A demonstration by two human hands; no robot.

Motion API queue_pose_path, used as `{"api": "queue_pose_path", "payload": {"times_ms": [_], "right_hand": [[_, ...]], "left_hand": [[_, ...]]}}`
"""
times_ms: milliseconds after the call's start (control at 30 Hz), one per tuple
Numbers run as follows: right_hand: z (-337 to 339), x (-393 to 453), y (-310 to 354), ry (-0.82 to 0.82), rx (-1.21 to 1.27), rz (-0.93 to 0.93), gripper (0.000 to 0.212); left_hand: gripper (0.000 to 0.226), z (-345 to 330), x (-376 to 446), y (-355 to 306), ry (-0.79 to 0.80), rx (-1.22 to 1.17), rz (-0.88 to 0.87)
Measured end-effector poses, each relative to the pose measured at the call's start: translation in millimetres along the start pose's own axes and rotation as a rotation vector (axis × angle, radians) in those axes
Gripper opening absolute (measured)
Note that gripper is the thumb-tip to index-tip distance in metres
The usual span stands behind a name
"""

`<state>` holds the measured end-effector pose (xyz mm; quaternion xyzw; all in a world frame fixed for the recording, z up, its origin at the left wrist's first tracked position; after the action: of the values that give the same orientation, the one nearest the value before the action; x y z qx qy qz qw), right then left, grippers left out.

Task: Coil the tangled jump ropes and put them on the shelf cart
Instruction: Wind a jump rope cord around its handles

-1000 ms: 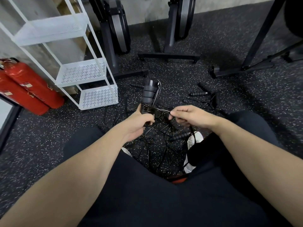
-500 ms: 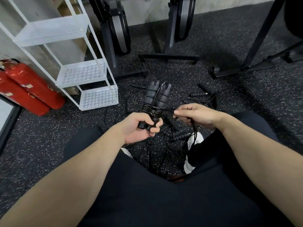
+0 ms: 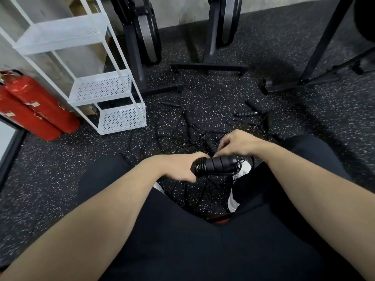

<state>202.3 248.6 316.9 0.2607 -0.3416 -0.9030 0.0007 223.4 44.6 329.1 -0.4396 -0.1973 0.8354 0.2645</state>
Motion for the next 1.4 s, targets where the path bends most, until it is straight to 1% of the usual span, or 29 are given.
{"api": "queue_pose_path", "payload": {"times_ms": [67,133,300,367,433,533,600,633,700,767,833,900,1000,1033,1167,1267,1333,1400], "right_hand": [[-3,-1,3,-0.009,0.001,0.008,0.02],[-4,-2,6,-0.024,0.001,0.024,0.02],[-10,-4,13,-0.07,0.004,0.043,0.017],[-15,-5,17,-0.076,-0.03,0.073,0.015],[-19,-9,23,-0.066,-0.074,0.118,0.012],[-27,-15,34,-0.048,-0.001,0.176,0.019],[-30,-15,42,-0.095,0.06,0.222,0.019],[-29,-16,44,-0.121,0.125,0.225,0.019],[-27,-15,45,-0.146,0.316,0.201,0.02],[-26,-15,45,-0.167,0.421,0.179,0.022],[-25,-15,45,-0.195,0.438,0.164,0.018],[-26,-17,43,-0.177,0.44,0.14,0.015],[-29,-21,40,-0.044,0.406,0.151,0.036],[-29,-22,40,-0.013,0.403,0.169,0.04],[-21,-17,30,0.025,0.46,0.199,0.035],[-14,-14,19,0.031,0.498,0.211,0.033],[-10,-15,14,0.031,0.468,0.213,0.034],[-6,-16,11,0.044,0.44,0.212,0.035]], "left_hand": [[0.082,-2,2,-2,-0.013,0.131,0.035],[0.087,-3,4,-6,-0.039,0.23,0.078],[0.09,-4,9,-4,-0.051,0.24,0.155],[0.091,-5,11,0,-0.074,0.252,0.18],[0.088,-8,13,4,-0.124,0.295,0.204],[0.075,-10,20,12,-0.191,0.327,0.279],[0.063,-5,24,13,-0.308,0.308,0.308],[0.062,-1,25,13,-0.375,0.287,0.315],[0.065,6,26,19,-0.485,0.202,0.332],[0.068,11,27,30,-0.541,0.017,0.35],[0.071,14,26,37,-0.583,-0.215,0.33],[0.068,15,24,41,-0.628,-0.438,0.296],[0.067,18,20,48,-0.665,-0.772,0.249],[0.067,19,20,48,-0.662,-0.883,0.218],[0.051,18,18,39,-0.656,-1.256,0.072],[0.049,20,18,37,-0.662,-1.322,0.017],[0.048,20,17,38,-0.649,-1.304,0.037],[0.041,18,13,36,-0.598,-1.267,0.041]]}}
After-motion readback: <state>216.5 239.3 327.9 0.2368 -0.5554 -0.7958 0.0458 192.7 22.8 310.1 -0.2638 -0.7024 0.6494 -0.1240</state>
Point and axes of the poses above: each hand's wrist, its own x-axis towards the middle knuckle, its own z-axis out of the back of the hand, y = z × x, the point moved 3 cm from there along x, towards the middle knuckle, and after that the axes turned 2 degrees about -y, right-handed, at the moved point
